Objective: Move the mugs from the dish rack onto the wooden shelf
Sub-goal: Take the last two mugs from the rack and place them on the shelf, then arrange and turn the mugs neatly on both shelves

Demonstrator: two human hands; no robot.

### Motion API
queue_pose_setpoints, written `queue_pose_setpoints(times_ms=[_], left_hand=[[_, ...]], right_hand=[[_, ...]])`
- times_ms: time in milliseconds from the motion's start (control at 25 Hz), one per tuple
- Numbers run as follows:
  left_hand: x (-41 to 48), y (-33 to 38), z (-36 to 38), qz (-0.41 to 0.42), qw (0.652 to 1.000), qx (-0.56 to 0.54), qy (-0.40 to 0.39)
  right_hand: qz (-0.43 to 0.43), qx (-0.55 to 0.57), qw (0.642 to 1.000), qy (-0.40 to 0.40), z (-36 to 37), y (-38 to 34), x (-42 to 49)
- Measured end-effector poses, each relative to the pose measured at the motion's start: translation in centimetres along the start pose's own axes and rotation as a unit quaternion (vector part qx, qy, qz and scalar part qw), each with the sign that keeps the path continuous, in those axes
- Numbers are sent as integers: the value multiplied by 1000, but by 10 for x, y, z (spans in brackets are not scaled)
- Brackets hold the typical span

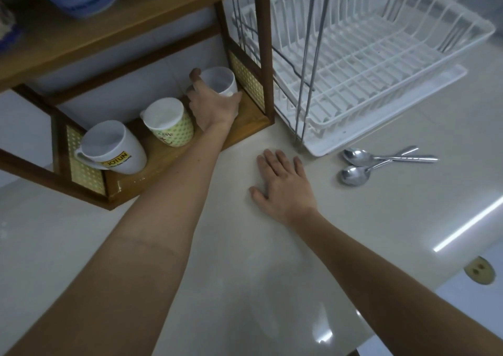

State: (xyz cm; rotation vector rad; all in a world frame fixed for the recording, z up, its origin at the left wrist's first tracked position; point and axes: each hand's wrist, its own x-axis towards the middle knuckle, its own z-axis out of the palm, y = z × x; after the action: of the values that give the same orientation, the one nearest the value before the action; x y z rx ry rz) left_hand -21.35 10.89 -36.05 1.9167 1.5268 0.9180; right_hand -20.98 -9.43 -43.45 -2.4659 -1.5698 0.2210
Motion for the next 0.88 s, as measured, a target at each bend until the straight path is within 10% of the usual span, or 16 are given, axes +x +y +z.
queue_pose_setpoints(times_ms=[560, 880], left_hand=[[-66, 5, -128, 155, 986, 5, -55], [-30, 46, -305, 252, 952, -67, 161]], right_hand=[[-6, -38, 996, -81, -35, -13, 9], [-194, 89, 912, 349, -201, -135, 49]])
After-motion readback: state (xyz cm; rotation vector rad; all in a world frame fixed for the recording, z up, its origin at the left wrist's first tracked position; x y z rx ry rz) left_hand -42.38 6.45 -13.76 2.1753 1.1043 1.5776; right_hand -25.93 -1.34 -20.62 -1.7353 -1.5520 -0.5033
